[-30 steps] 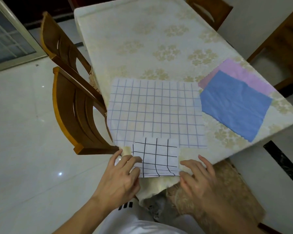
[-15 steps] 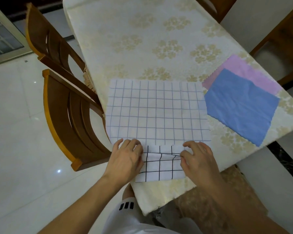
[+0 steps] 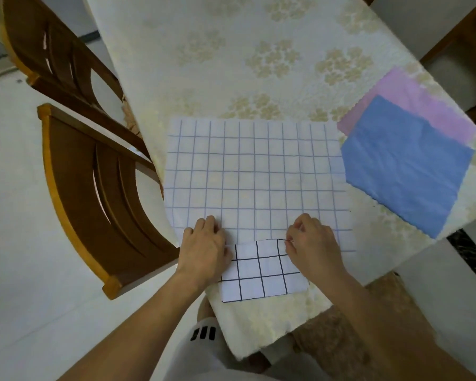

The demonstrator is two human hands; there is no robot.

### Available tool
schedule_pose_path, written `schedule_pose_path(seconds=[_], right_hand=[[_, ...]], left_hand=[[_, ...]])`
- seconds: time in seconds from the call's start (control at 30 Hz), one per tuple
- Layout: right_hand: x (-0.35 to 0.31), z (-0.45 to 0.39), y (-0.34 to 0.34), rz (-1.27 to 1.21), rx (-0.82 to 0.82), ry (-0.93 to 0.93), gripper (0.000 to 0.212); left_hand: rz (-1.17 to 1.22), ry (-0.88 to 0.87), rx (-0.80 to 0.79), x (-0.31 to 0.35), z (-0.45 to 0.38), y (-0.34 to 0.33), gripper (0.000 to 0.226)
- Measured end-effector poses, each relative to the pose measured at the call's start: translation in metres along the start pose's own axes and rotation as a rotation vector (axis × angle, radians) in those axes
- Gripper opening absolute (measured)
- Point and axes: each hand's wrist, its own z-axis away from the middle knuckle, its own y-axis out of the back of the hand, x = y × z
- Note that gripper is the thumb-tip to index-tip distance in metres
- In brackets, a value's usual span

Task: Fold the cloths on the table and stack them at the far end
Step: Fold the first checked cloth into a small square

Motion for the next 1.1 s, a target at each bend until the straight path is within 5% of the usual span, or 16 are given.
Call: schedule_pose_path(seconds=[0.37,0.6,1.1], right_hand=[[0.000,0.033,-0.005,-0.102,0.095,0.136,0.024],[-0.016,0.053,-0.021,0.054,-0.185,0.256,0.072],[-0.012,0.084,-0.038,0.081,-0.233,0.269,0.080]], left_hand=[[0.099,-0.093,0.261,0.013,0.042,-0.016,0.034],[0.032,-0.161,0.114,0.038,0.051,-0.056,0.071],[0.097,0.015,0.143,0.069,0.098,-0.099,0.076]])
